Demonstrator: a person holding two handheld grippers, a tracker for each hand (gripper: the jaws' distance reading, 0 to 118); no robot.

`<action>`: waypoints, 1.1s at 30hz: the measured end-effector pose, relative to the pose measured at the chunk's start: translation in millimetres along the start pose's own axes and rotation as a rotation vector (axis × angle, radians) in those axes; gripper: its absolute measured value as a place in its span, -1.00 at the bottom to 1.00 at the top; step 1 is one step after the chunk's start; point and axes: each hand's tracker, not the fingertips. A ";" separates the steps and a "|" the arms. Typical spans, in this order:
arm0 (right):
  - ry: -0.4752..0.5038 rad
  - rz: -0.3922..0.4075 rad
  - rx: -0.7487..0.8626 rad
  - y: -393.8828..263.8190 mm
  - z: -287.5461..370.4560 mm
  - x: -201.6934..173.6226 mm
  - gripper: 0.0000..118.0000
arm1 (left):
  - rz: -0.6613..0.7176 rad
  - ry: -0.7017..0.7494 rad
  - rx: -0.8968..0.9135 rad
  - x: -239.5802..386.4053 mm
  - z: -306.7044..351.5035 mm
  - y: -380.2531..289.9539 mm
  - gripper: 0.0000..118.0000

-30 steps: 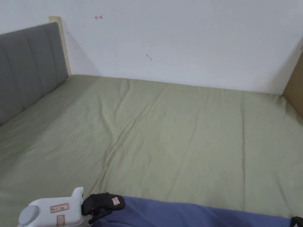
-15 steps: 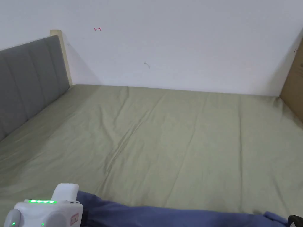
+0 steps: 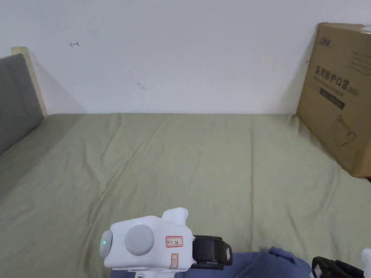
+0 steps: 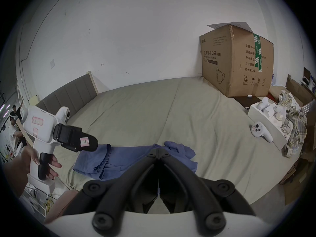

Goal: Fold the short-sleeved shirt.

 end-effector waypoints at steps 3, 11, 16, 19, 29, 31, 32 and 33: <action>0.004 -0.016 0.004 -0.2 -1.0 6.5 -1.00 | -0.067 0.155 0.041 -8.1 18.7 3.5 0.71; 0.027 -0.048 -0.018 -5.9 -11.1 12.0 -1.00 | -0.062 0.503 0.001 -67.9 20.2 -32.8 -0.98; 0.029 -0.042 -0.036 -10.6 -14.4 12.5 -1.00 | -0.213 0.511 -0.079 -64.6 -46.7 -59.4 -0.99; 0.009 -0.015 -0.046 -14.4 -16.5 11.0 -1.00 | -0.387 0.598 -0.078 -32.1 -77.4 -73.0 -0.99; 0.031 -0.035 -0.064 -13.4 -20.6 7.0 -1.00 | -0.047 -0.120 -0.038 -9.5 -21.9 -52.7 -0.99; 0.034 -0.030 -0.057 -10.9 -19.1 4.8 -1.00 | -0.008 -0.105 0.050 -30.2 11.3 -41.3 -0.99; 0.035 -0.027 -0.056 -9.9 -18.8 3.9 -1.00 | 0.020 -0.106 0.080 -42.9 25.3 -37.0 -0.99; 0.036 -0.023 -0.056 -8.6 -18.7 2.8 -1.00 | 0.065 -0.104 0.111 -60.5 42.0 -32.4 -0.99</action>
